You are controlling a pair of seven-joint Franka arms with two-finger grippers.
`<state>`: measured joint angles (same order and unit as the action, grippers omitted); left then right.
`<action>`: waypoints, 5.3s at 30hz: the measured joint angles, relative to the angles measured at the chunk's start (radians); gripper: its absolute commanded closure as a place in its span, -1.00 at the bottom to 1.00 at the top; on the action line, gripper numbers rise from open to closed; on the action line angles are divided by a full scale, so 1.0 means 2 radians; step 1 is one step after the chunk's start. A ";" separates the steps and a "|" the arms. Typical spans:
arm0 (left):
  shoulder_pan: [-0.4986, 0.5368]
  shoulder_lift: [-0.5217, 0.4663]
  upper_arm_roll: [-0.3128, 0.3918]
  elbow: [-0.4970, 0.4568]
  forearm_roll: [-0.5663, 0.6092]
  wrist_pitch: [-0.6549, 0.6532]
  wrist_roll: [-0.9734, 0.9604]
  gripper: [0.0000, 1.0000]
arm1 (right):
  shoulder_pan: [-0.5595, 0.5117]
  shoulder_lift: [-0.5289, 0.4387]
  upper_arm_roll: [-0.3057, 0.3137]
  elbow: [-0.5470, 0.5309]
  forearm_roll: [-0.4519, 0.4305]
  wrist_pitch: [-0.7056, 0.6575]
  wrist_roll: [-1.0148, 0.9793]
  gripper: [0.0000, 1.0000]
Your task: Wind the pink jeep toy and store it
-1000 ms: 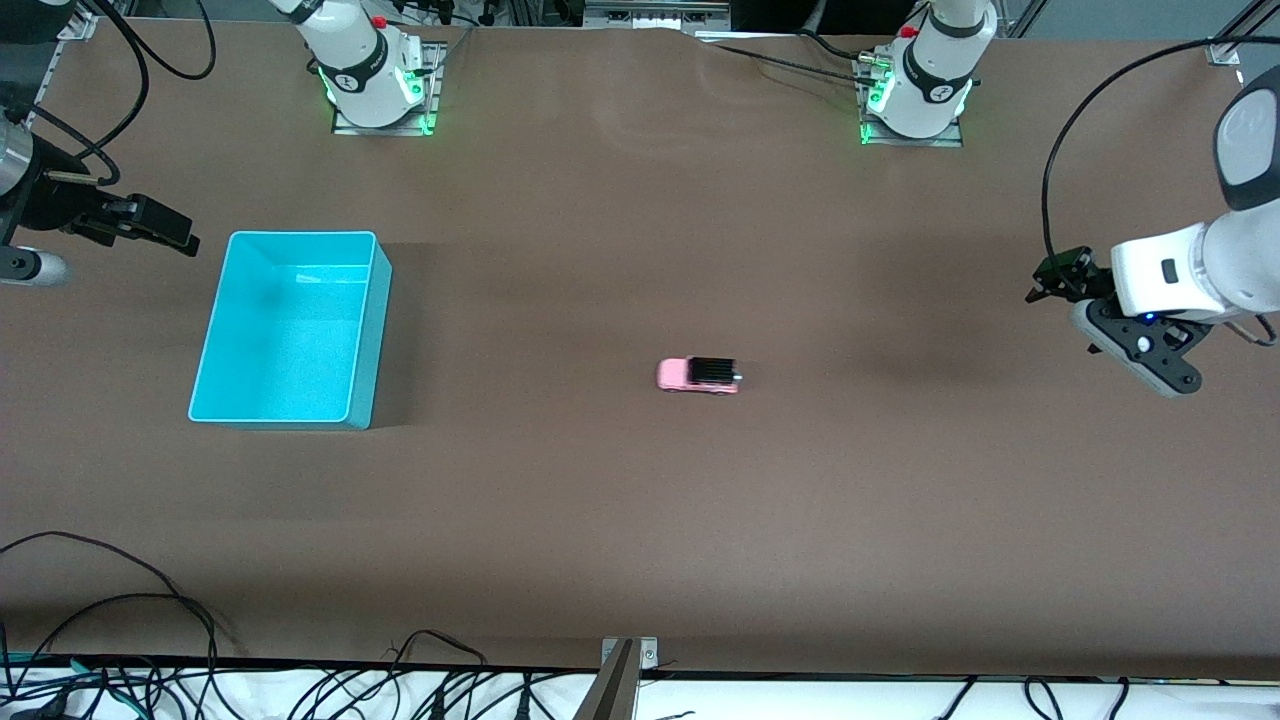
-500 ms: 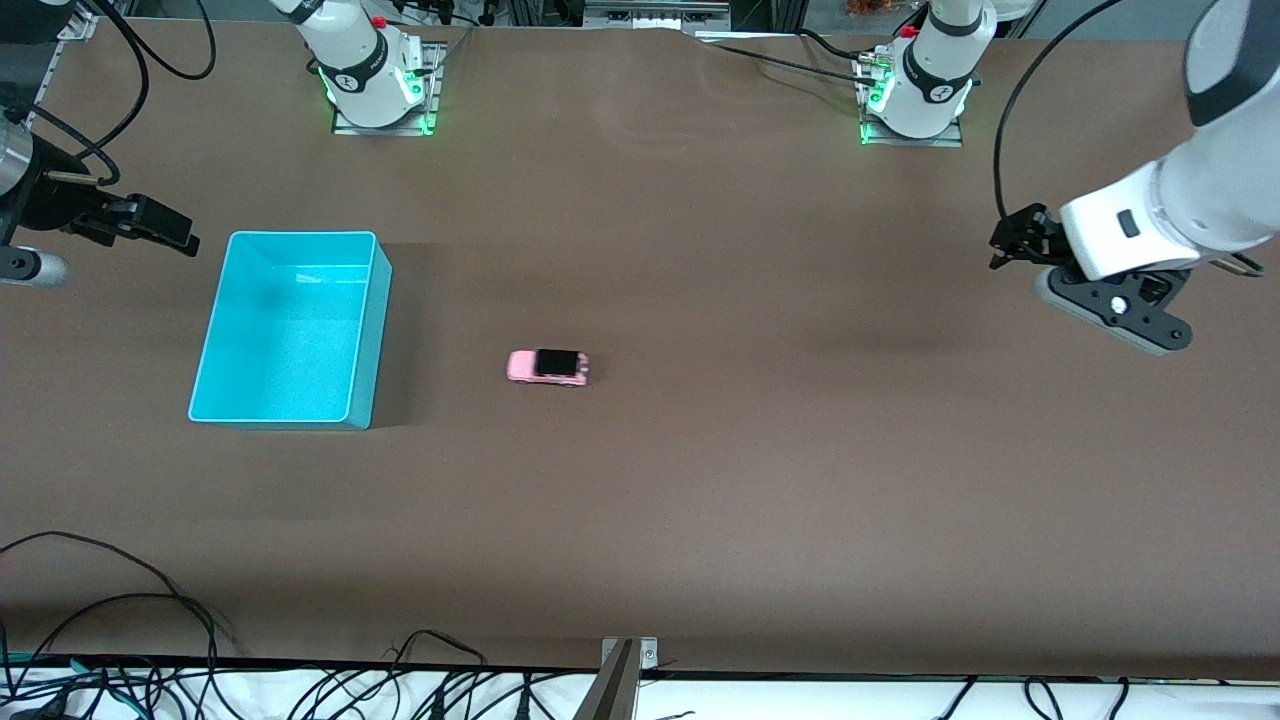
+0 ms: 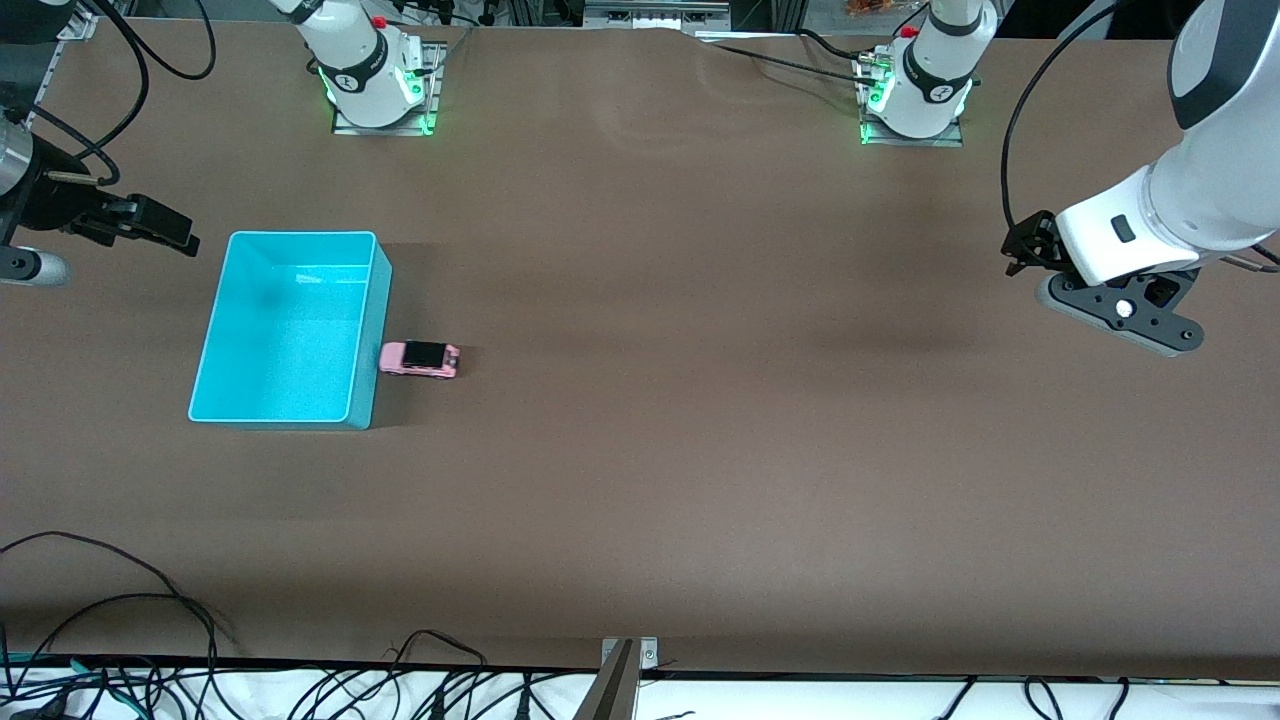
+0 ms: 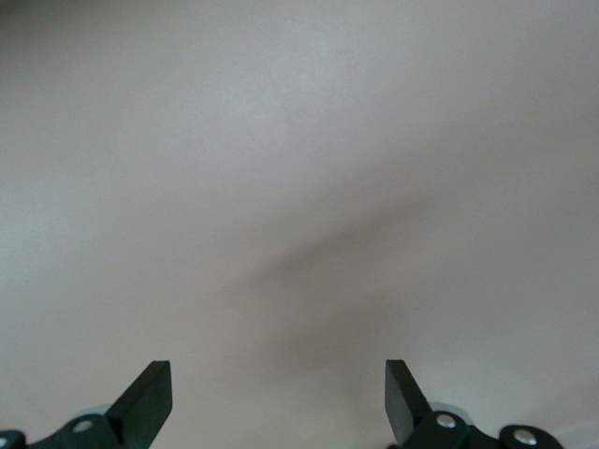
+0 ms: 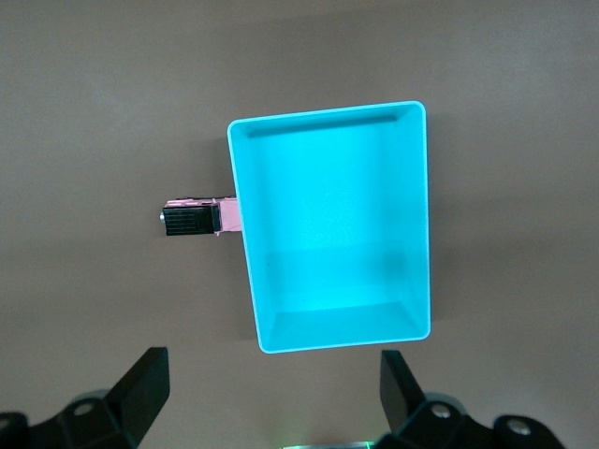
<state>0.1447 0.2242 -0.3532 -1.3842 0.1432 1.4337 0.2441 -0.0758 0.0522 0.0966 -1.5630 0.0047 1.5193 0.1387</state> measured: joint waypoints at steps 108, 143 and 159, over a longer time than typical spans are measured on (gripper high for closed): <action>-0.071 -0.115 0.122 -0.143 -0.078 0.077 -0.117 -1.00 | 0.077 0.163 0.049 -0.276 0.002 0.475 -0.708 0.76; -0.068 -0.115 0.122 -0.143 -0.078 0.076 -0.117 -1.00 | 0.070 0.067 -0.088 -0.135 0.002 0.114 -0.889 0.76; -0.068 -0.115 0.122 -0.143 -0.078 0.076 -0.117 -1.00 | 0.069 0.069 -0.113 -0.304 0.014 0.285 -0.902 0.76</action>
<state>0.0085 -0.0057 -0.1084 -1.6702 -0.0135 1.5866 0.0101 0.0626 0.1898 -0.1286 -2.1707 0.0332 2.0888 -1.6644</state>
